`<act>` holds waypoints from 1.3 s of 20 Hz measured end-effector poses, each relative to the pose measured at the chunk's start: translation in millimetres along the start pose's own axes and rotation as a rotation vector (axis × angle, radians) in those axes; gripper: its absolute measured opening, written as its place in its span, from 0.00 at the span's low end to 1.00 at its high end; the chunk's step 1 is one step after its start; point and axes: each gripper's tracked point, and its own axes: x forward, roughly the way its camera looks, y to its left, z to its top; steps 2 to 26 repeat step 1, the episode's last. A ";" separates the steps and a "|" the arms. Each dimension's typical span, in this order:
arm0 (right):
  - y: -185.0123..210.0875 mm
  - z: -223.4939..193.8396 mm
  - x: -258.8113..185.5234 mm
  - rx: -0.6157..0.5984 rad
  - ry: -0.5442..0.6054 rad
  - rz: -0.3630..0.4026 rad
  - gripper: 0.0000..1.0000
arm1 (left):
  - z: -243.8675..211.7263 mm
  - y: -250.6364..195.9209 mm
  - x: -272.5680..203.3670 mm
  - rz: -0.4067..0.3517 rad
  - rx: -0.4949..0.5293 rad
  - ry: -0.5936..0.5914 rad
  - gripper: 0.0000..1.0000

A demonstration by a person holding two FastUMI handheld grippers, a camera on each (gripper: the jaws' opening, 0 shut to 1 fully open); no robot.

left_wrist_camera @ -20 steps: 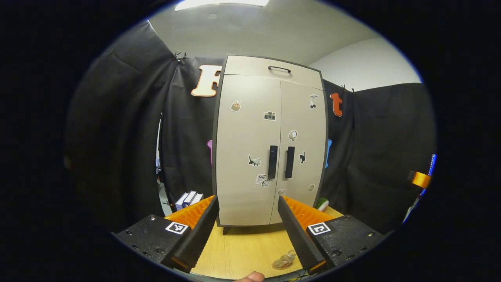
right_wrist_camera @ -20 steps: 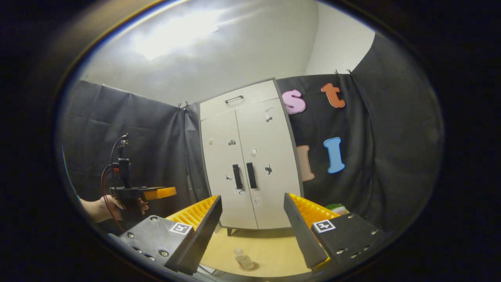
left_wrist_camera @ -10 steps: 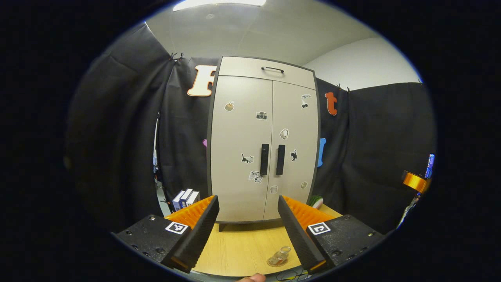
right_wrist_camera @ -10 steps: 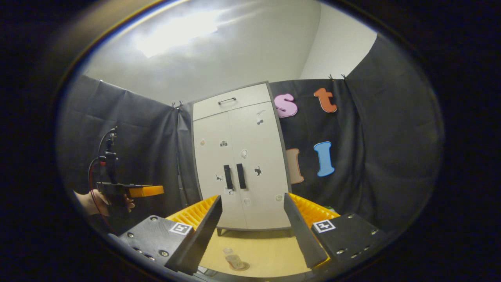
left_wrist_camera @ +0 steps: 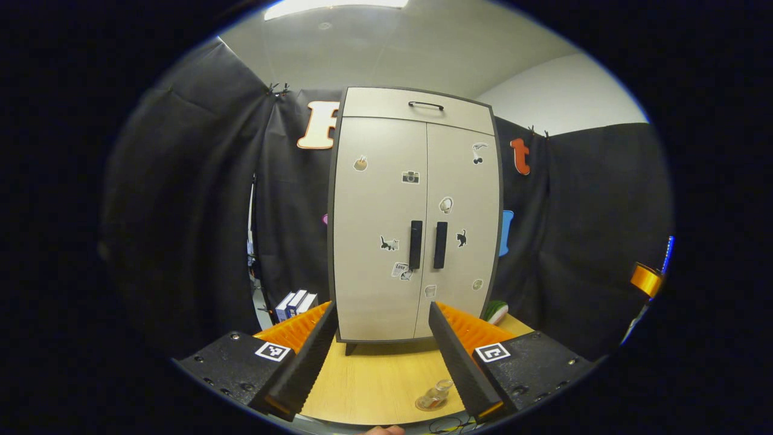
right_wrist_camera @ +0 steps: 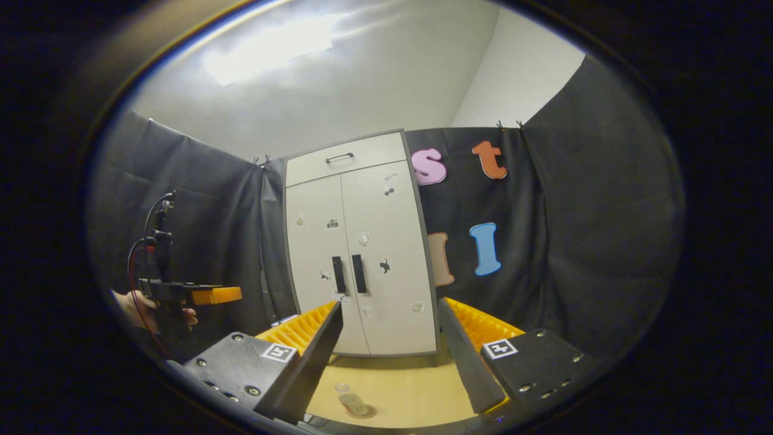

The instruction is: Grasp the bottle in the cabinet with the left hand and place it on the coaster, then close the right door with the right hand and the left door with the left hand.

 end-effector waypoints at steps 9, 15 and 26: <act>2.8 0.4 -1.4 -0.001 0.000 0.003 0.96 | 1.2 -3.4 0.5 -0.006 0.006 0.000 0.95; 2.8 0.4 -1.4 -0.001 0.000 0.003 0.96 | 1.2 -3.4 0.5 -0.006 0.006 0.000 0.95; 2.8 0.4 -1.4 -0.001 0.000 0.003 0.96 | 1.2 -3.4 0.5 -0.006 0.006 0.000 0.95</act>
